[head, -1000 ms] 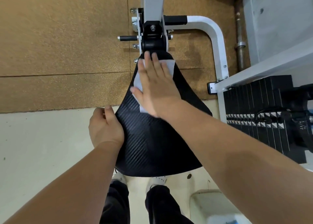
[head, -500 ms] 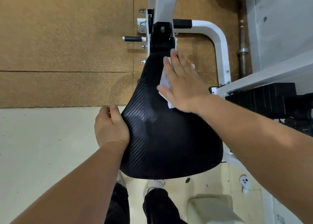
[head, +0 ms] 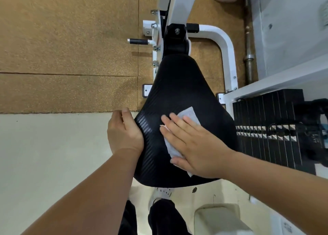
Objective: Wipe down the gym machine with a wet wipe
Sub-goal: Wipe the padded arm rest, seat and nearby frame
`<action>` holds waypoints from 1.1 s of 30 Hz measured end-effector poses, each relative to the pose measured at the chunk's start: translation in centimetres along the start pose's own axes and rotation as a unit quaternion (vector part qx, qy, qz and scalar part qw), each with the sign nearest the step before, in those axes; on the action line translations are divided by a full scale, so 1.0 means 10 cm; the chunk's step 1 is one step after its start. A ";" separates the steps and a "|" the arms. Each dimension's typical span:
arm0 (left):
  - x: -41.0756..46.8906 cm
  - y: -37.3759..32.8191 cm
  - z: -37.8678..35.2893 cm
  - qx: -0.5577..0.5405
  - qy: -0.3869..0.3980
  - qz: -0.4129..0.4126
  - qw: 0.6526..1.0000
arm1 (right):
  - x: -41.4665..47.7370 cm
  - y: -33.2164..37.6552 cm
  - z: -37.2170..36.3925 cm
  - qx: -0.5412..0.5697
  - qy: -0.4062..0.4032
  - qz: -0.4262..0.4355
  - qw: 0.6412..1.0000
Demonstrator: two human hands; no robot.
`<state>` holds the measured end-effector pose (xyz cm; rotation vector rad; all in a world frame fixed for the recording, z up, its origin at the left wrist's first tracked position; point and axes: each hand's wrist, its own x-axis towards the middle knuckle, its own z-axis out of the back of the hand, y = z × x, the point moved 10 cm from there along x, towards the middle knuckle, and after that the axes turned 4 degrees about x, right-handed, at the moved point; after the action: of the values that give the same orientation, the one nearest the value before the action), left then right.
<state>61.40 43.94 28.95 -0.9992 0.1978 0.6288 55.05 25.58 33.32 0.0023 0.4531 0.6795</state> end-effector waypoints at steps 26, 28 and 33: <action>-0.69 0.83 0.27 -0.204 0.276 0.058 0.938 | 1.06 -0.80 0.59 0.070 -0.006 -0.197 0.978; -0.64 0.86 0.27 -0.189 0.295 0.046 0.936 | 1.25 -0.98 0.66 0.085 -0.033 -0.271 0.958; -0.70 0.98 0.25 -0.195 0.359 0.052 0.911 | 1.16 0.06 0.51 0.061 -0.024 -0.118 0.991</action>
<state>49.76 47.00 26.23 -1.5945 0.8032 0.3723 64.66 33.79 33.36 0.0797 0.4397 0.4172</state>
